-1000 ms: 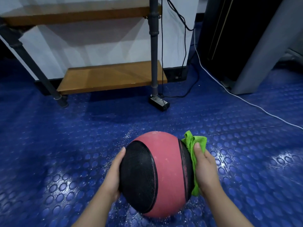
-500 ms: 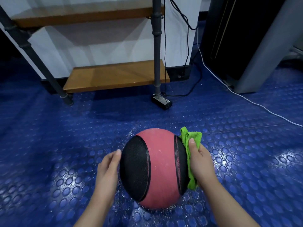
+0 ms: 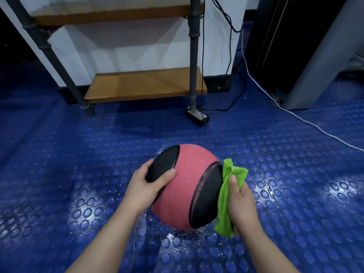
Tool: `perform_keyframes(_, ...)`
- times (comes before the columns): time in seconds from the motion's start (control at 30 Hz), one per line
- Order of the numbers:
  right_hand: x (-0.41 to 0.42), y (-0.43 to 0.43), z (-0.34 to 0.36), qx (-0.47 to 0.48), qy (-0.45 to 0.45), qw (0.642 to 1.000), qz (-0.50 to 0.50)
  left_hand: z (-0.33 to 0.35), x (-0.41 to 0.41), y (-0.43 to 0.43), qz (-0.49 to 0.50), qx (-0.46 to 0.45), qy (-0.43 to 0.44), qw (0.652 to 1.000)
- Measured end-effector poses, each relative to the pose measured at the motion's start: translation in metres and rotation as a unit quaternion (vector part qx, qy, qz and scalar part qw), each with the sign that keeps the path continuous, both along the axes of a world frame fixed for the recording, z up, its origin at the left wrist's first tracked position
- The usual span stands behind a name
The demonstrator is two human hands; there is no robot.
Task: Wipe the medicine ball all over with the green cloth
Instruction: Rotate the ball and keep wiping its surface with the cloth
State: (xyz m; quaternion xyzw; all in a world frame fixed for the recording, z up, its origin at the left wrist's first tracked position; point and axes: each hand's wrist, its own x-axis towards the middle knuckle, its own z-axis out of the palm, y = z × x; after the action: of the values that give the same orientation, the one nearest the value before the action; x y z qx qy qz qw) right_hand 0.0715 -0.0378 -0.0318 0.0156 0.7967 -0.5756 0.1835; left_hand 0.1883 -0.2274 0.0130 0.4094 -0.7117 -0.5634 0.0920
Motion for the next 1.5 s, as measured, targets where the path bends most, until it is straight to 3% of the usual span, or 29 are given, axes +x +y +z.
perform_keyframes(0.17, 0.015, 0.031, 0.000, -0.072, -0.079, 0.993, -0.046, 0.020, -0.004, 0.015, -0.030, -0.176, 0.010, 0.984)
perform_keyframes(0.37, 0.002, 0.027, 0.001, -0.137, -0.111, 0.979, -0.101, 0.007, -0.007, 0.046, -0.153, -0.155, -0.064, 0.974)
perform_keyframes(0.6, 0.004, 0.023, 0.002, -0.191, -0.140, 0.963, -0.126, 0.001, -0.001, 0.006, -0.143, -0.154, -0.030, 0.977)
perform_keyframes(0.93, -0.005, 0.035, 0.015, -0.327, -0.189, 0.908, -0.182, -0.008, -0.012, 0.001, -0.076, -0.256, 0.002, 0.964)
perform_keyframes(1.1, -0.006, 0.029, 0.042, -0.357, -0.145, 0.914, -0.131, -0.007, -0.012, -0.003, -0.079, -0.231, 0.046, 0.969)
perform_keyframes(1.23, 0.005, 0.017, 0.073, -0.377, -0.102, 0.917, -0.080, -0.001, -0.027, 0.004, -0.062, -0.238, 0.031, 0.969)
perform_keyframes(1.37, 0.002, 0.011, 0.113, -0.408, -0.109, 0.906, -0.024, -0.003, -0.035, 0.008, -0.068, -0.277, 0.002, 0.958)
perform_keyframes(1.5, -0.019, 0.000, 0.159, -0.423, -0.136, 0.893, 0.070, -0.007, -0.035, 0.003, -0.054, -0.279, 0.029, 0.958)
